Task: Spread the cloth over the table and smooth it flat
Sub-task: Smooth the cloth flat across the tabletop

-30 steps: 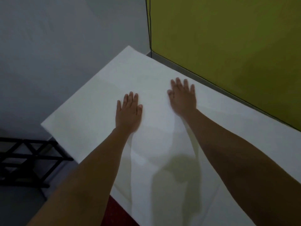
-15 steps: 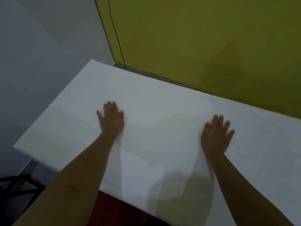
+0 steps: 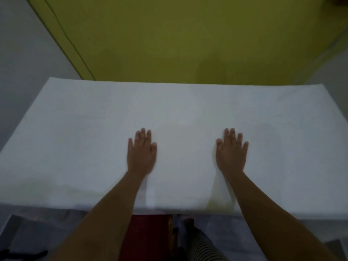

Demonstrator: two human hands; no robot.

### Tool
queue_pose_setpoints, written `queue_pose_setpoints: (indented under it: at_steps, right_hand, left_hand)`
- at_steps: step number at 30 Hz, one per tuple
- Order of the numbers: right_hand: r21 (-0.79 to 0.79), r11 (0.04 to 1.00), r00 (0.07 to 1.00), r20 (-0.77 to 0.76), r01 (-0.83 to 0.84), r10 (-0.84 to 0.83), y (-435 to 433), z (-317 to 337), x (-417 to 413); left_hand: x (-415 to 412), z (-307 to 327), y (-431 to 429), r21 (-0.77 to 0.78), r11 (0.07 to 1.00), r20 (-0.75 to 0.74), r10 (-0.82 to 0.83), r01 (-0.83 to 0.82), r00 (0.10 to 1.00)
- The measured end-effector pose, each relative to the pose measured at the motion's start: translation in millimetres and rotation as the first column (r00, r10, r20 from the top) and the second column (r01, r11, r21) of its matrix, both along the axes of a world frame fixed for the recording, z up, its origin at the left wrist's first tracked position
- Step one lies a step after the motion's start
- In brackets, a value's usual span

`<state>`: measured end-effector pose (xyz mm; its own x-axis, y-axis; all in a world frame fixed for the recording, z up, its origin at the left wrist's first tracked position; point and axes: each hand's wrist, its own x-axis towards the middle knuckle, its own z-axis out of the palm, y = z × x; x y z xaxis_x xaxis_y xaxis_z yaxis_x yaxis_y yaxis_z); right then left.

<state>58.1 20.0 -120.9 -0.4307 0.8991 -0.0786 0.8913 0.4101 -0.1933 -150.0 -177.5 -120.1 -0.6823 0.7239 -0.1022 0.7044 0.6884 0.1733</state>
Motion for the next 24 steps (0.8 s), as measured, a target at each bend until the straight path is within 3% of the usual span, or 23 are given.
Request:
queue_pose_setpoints:
  at_steps: [6,11,17,21,24]
  right_hand:
    - [-0.027,0.950,0.950,0.012,0.311,-0.311,-16.5,0.4,123.9]
    - [-0.051,0.888,0.888,-0.032,0.457,-0.458,-38.1,-3.3,217.6]
    - [-0.169,0.710,0.698,-0.135,0.683,-0.703,-40.3,-2.6,255.2]
    - [-0.062,0.841,0.821,-0.186,0.538,-0.539,-4.2,13.9,207.2]
    - [-0.033,0.961,0.950,-0.146,0.275,-0.277,28.5,25.3,154.4]
  left_hand:
    - [0.2,-3.8,-0.5,0.029,1.000,-0.028,0.001,0.000,1.000]
    - [-0.1,-4.0,0.8,0.036,0.999,-0.049,0.002,0.000,0.999]
    - [1.3,-2.4,4.0,0.024,0.999,-0.054,0.025,-0.024,0.998]
    - [23.3,4.5,34.0,0.028,0.993,0.029,0.114,-0.115,0.993]
    - [60.0,4.9,79.9,0.074,0.983,0.043,-0.172,0.169,0.984]
